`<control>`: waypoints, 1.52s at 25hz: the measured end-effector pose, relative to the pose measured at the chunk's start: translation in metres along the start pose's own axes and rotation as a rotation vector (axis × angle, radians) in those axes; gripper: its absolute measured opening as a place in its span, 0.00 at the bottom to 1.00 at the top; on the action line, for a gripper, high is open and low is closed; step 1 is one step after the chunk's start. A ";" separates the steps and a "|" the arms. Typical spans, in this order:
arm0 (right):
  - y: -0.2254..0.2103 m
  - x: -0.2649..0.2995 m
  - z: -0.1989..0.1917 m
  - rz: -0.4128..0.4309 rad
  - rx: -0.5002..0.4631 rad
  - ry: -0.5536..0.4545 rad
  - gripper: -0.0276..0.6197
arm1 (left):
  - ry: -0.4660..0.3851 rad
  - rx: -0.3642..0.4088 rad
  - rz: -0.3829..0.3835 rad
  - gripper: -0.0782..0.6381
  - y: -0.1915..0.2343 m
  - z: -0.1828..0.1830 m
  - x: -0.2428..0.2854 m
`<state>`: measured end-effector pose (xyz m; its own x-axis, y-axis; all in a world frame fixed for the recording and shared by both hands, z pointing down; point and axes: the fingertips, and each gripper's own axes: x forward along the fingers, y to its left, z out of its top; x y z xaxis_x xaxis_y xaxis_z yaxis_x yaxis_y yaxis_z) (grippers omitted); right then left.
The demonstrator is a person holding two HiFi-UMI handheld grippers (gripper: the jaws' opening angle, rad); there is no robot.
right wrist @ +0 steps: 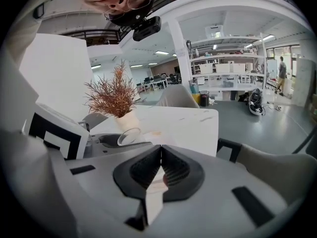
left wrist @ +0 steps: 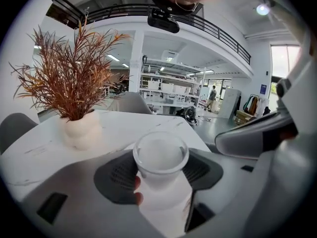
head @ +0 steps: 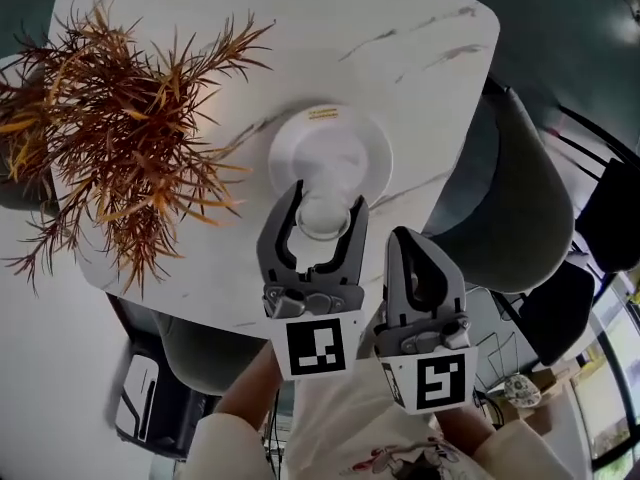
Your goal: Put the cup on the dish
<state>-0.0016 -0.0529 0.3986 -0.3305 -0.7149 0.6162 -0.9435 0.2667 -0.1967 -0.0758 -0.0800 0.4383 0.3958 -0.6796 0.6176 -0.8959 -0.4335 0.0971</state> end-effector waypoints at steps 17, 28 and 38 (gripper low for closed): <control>0.006 0.000 -0.001 -0.008 0.016 0.029 0.05 | -0.060 0.065 0.044 0.49 0.007 0.003 0.015; 0.017 -0.028 0.026 -0.001 -0.043 -0.047 0.05 | -0.112 0.088 0.031 0.49 0.003 0.018 -0.012; 0.017 -0.063 0.042 -0.006 -0.060 -0.121 0.05 | -0.154 0.050 0.080 0.49 -0.004 0.033 -0.046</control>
<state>0.0027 -0.0306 0.3240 -0.3283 -0.7883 0.5205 -0.9437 0.2975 -0.1446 -0.0833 -0.0663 0.3834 0.3536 -0.7940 0.4945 -0.9160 -0.4011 0.0110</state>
